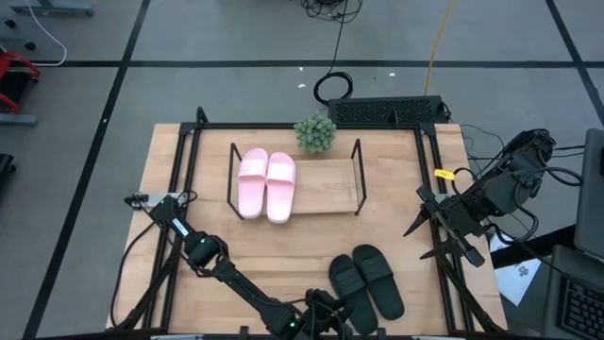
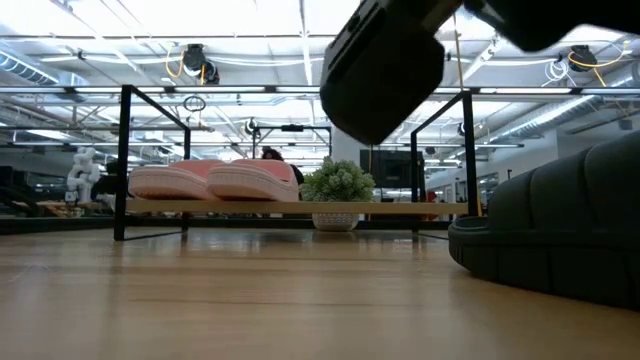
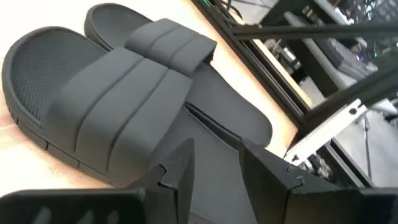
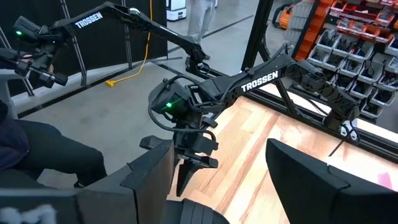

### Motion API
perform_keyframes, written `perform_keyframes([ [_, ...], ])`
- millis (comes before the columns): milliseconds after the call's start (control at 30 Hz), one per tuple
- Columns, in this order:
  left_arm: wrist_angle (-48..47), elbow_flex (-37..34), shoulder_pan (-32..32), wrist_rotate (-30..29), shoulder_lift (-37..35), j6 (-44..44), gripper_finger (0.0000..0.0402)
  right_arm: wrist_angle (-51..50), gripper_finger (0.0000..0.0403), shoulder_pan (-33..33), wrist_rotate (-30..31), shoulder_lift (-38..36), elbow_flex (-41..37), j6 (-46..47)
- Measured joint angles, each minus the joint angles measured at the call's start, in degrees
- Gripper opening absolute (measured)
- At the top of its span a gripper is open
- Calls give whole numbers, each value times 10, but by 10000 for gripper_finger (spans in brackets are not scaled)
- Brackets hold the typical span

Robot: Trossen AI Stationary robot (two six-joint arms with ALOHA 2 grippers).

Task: Pick and place slides into the shelf
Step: Put the black slide on the shelf

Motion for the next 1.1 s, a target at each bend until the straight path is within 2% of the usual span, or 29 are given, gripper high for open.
perform_keyframes([
  [133,-25,0,-5,1,0,13,129,0,247,0,0,0,0,-5],
  [400,-118,0,-9,2,0,-55,129,0,247,0,2,0,0,-6],
  [667,-116,0,4,15,0,-49,129,0,247,-1,58,0,0,-19],
  [1100,-132,0,24,50,0,-69,129,0,247,-1,59,0,0,-19],
])
